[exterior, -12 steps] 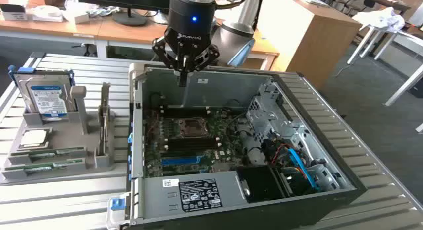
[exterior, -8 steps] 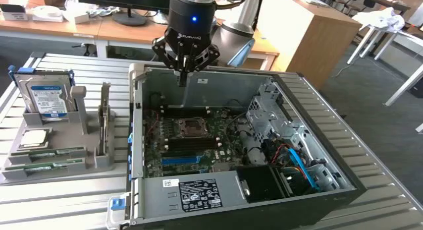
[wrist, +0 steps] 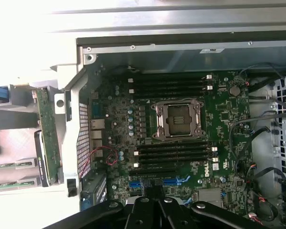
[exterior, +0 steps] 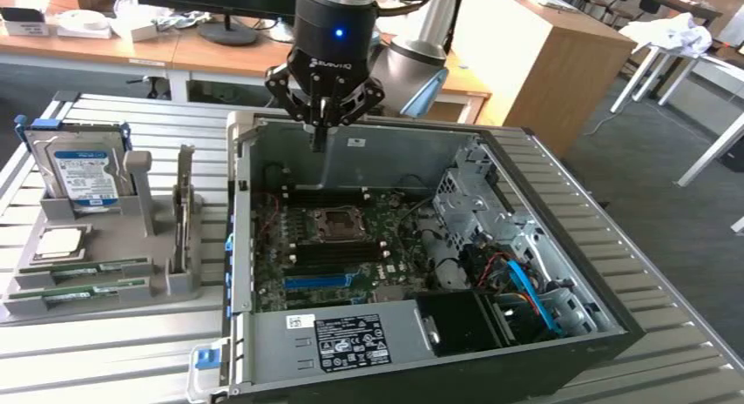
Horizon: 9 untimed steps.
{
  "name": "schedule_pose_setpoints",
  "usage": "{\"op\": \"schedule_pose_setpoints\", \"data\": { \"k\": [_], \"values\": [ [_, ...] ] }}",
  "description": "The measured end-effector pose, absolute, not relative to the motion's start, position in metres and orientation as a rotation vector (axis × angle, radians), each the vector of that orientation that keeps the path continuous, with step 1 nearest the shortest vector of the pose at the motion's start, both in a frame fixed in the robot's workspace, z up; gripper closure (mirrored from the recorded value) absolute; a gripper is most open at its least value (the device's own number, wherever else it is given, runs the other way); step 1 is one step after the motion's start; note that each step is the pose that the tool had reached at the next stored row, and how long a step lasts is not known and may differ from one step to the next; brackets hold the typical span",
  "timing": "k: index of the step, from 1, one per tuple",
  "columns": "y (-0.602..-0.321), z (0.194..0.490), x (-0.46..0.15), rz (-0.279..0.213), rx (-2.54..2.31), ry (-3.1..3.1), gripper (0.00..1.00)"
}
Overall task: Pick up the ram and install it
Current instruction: 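Reach for the ram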
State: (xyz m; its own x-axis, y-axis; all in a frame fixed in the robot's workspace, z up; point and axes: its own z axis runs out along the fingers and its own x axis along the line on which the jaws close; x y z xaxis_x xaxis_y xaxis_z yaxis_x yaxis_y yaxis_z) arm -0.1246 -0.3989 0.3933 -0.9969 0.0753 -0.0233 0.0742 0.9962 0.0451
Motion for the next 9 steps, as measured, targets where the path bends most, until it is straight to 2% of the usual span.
{"op": "schedule_pose_setpoints", "data": {
  "k": [9],
  "values": [
    [-0.3988,0.3931,-0.1321,0.069,0.117,3.114,0.90]
  ]
}}
